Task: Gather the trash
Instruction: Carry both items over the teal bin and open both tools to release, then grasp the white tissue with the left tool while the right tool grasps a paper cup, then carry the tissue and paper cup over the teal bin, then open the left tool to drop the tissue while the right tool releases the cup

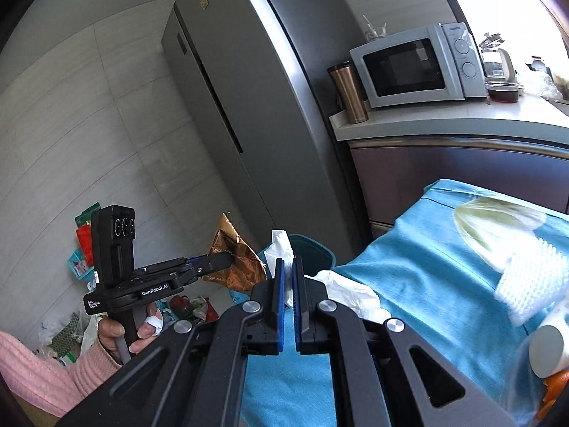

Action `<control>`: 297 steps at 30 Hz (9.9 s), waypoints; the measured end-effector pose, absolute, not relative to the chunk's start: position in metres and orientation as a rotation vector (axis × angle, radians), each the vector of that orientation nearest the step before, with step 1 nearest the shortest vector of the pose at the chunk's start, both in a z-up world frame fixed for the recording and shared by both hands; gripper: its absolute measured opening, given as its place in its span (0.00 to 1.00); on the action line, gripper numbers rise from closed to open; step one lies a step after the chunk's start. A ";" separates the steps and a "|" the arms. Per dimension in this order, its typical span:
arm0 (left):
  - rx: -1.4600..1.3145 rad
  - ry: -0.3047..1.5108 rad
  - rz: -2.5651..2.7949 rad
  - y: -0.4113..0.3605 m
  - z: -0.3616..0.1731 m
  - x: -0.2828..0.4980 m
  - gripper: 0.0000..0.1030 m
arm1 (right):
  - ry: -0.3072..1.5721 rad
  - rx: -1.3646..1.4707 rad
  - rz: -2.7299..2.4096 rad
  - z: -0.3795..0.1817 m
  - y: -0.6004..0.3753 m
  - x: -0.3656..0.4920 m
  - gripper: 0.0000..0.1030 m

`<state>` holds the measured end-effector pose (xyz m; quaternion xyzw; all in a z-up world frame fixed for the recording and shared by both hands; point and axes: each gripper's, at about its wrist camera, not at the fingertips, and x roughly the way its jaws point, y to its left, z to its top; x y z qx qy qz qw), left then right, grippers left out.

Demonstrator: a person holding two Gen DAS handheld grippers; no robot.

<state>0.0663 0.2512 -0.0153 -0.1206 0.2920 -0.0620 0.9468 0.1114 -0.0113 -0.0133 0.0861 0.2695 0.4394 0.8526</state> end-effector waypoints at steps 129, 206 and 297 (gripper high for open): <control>0.103 0.865 -0.941 -0.152 -0.087 0.093 0.62 | 0.612 0.506 0.297 -0.093 -0.292 0.077 0.36; -0.265 0.624 -0.303 0.202 -0.028 0.053 0.08 | 0.647 0.323 0.877 -0.044 -0.061 0.121 0.02; -0.464 0.795 0.101 0.322 -0.128 0.103 0.19 | 0.941 -0.048 0.968 -0.089 0.171 0.189 0.09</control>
